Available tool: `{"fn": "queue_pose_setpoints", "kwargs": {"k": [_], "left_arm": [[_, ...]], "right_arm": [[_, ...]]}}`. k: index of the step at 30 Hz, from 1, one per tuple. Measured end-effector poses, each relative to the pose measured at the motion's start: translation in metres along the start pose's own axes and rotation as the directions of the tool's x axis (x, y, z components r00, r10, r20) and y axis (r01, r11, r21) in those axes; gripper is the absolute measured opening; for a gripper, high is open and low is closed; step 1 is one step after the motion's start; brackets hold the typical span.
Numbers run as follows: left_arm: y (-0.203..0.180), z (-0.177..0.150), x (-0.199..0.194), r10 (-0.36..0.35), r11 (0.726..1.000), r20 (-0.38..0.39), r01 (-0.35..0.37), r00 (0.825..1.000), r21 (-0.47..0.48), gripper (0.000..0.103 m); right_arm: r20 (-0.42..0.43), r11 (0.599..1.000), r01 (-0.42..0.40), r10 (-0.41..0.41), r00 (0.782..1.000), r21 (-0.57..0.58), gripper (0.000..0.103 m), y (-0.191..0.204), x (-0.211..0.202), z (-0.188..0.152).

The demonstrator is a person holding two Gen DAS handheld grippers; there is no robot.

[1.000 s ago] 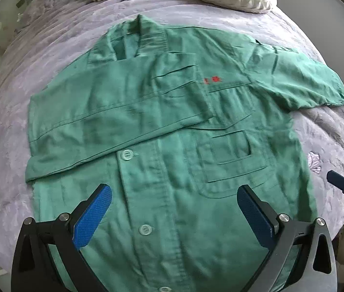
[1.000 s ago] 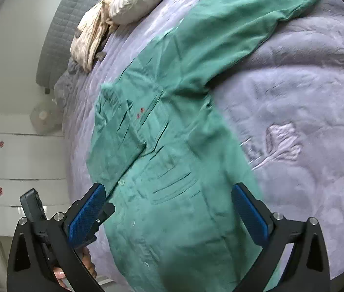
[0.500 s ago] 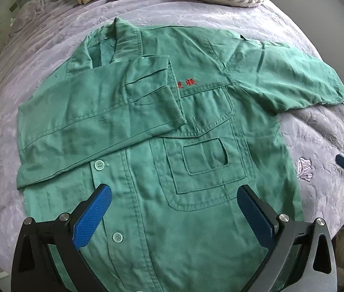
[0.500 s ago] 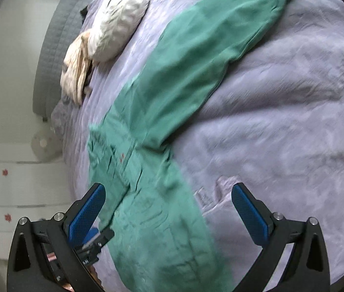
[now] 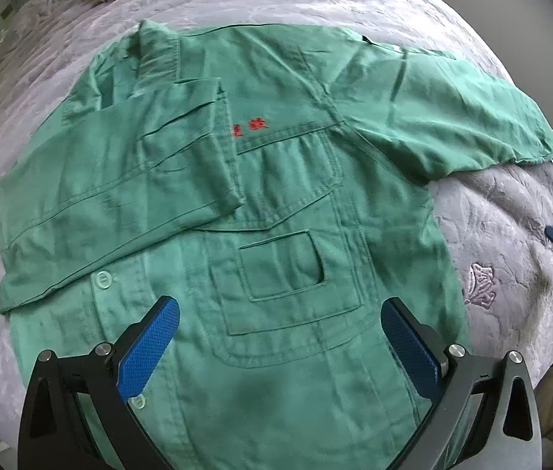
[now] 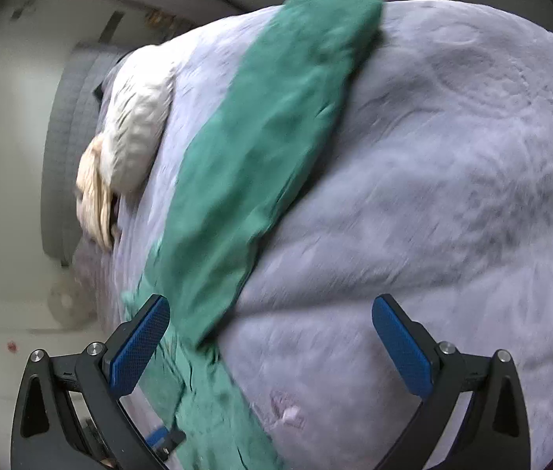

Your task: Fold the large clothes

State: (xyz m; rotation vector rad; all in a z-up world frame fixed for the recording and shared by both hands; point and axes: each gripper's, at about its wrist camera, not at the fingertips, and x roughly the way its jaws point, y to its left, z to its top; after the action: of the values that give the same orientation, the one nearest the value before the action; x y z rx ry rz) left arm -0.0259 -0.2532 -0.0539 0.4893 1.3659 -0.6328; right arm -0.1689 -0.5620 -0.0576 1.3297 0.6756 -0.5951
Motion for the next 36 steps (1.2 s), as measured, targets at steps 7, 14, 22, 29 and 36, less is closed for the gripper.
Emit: {"fn": "queue_pose_setpoints", "kwargs": {"k": [7,14,22,29,36], "left_arm": [[-0.017,0.009,0.014,-0.001,1.0,0.011,0.001,1.0,0.011,0.103],[-0.026,0.015,0.025,-0.009,1.0,0.015,0.009,1.0,0.0,0.103],[-0.007,0.006,0.019,-0.007,0.999,0.044,0.008,0.999,-0.031,0.103],[0.032,0.002,0.018,0.031,0.997,0.036,-0.028,0.999,-0.075,0.103],[0.079,0.002,0.013,0.068,0.99,0.065,-0.059,0.996,-0.126,0.103]], "right_arm": [[0.072,0.987,-0.137,0.131,0.989,0.085,0.103,-0.019,0.017,0.056],[0.113,0.969,-0.212,0.198,0.974,0.125,0.103,-0.016,0.043,0.104],[0.159,0.92,-0.3,0.267,0.95,0.25,0.062,-0.025,0.046,0.123],[0.159,0.909,-0.318,0.283,0.946,0.269,0.005,-0.017,0.041,0.118],[0.051,0.913,-0.406,0.404,0.913,0.045,0.005,0.067,0.031,0.098]]}}
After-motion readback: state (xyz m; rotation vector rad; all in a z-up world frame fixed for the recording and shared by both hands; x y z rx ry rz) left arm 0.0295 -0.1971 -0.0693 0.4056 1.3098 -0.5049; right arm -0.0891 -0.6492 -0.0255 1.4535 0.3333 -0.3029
